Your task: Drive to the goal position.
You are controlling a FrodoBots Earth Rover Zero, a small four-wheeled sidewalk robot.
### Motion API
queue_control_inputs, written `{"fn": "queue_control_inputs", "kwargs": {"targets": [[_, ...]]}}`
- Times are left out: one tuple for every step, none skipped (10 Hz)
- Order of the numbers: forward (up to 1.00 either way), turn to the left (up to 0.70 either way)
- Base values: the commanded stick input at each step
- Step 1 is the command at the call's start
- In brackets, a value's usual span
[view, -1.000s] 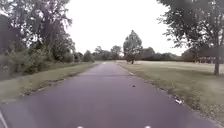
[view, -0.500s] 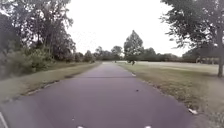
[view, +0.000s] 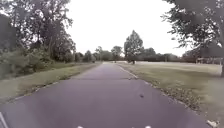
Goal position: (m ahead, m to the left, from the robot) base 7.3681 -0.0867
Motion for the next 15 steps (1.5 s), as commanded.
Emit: {"fn": "queue_control_inputs", "kwargs": {"targets": [[0.70, 0.00], [0.70, 0.00], [0.70, 0.00], [0.70, 0.00], [0.70, 0.00], [0.70, 0.00], [0.70, 0.00], [0.70, 0.00], [0.70, 0.00], [0.70, 0.00], [0.70, 0.00], [0.70, 0.00], [0.70, 0.00], [0.70, 0.00], [0.70, 0.00]]}}
